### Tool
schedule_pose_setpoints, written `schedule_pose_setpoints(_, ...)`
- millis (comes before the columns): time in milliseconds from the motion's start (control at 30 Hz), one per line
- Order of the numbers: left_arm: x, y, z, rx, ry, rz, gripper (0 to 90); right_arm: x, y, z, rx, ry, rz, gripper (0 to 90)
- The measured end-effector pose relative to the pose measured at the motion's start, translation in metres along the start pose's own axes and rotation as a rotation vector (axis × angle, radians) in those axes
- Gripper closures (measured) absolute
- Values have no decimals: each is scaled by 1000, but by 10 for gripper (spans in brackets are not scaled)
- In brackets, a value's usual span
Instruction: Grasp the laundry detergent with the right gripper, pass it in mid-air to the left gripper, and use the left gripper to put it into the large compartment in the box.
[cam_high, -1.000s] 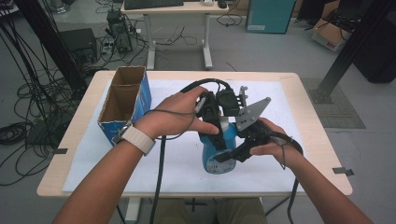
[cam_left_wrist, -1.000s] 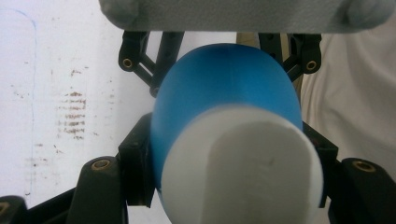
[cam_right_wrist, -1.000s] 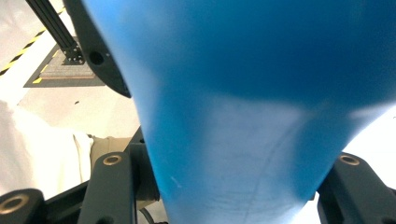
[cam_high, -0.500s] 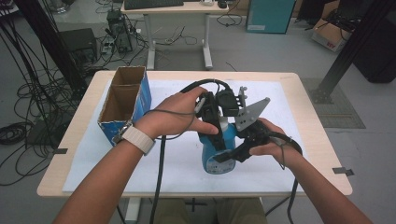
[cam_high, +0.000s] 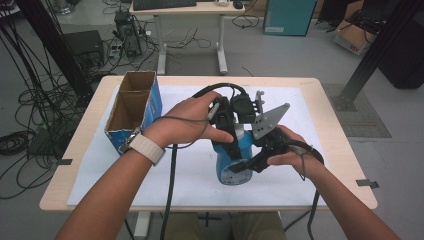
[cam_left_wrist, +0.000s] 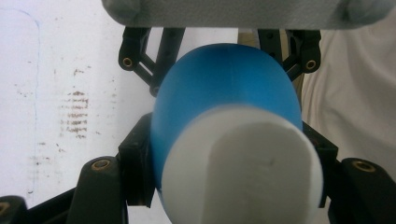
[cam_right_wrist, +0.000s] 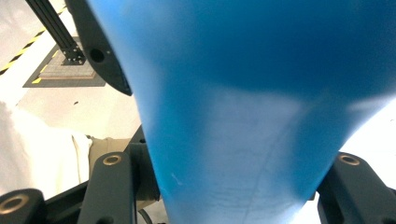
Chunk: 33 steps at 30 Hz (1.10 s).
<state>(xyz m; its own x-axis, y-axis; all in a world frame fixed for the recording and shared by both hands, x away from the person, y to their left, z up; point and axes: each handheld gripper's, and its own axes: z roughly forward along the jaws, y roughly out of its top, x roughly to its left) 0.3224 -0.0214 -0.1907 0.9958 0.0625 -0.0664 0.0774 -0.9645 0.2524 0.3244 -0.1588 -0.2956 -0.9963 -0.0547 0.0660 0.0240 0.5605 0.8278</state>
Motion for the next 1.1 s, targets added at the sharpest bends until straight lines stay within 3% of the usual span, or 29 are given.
schedule_pose_setpoints(233,1,2,-3,1,7,0,376,-2,2,-2,-3,0,-8,429)
schedule_pose_setpoints(567,7,3,7,23,-15,0,377,-6,-6,3,-2,12,9,421)
schedule_pose_setpoints(633,7,3,7,21,-9,-7,377,-7,-9,4,-7,36,46,325)
schedule_pose_setpoints(733,12,0,5,33,2,-24,377,-8,-16,6,46,63,97,170)
schedule_pose_setpoints(767,12,-1,4,46,3,-33,377,-9,-20,5,60,54,135,140)
schedule_pose_setpoints(967,19,-9,1,54,26,-84,376,-12,-30,-16,66,0,220,73)
schedule_pose_setpoints(1100,24,-14,-6,62,49,-131,376,-14,-37,-32,150,-45,223,62)
